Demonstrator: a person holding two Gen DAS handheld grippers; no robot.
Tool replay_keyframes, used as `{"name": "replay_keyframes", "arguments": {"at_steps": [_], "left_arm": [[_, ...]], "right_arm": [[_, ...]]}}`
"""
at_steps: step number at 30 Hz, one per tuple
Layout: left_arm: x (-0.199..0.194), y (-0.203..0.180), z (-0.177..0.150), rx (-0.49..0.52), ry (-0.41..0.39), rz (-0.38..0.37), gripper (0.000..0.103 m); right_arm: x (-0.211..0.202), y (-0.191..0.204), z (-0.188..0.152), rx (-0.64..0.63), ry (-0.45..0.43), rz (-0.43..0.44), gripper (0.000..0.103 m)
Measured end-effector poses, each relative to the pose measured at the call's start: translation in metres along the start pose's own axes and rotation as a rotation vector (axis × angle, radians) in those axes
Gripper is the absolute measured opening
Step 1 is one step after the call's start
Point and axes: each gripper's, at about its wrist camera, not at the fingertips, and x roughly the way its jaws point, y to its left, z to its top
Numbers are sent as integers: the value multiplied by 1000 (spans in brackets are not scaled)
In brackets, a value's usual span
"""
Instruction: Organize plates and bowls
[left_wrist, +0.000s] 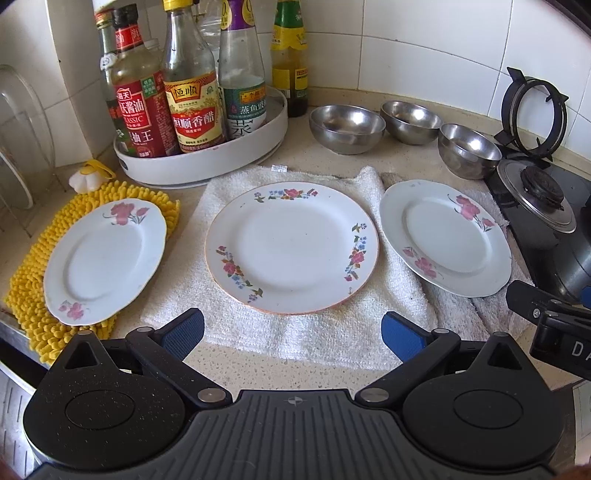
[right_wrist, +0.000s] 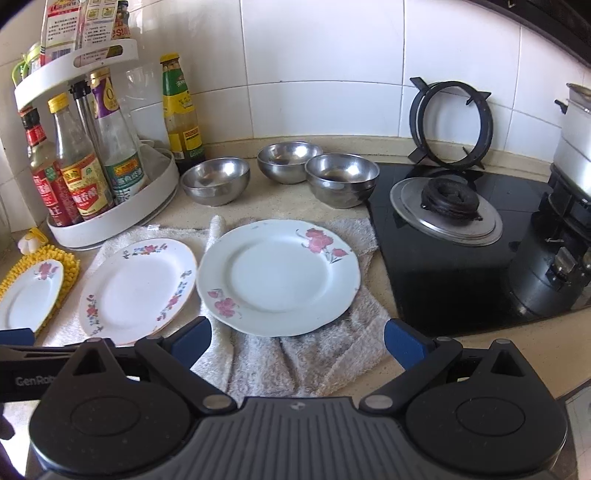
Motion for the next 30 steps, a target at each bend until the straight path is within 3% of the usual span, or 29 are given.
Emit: {"name": "replay_keyframes", "arguments": {"at_steps": [30], "left_arm": [[3,0,0,8,12,-11,103]], "right_arm": [[4,7,-1,-14,18,-3,102]]}}
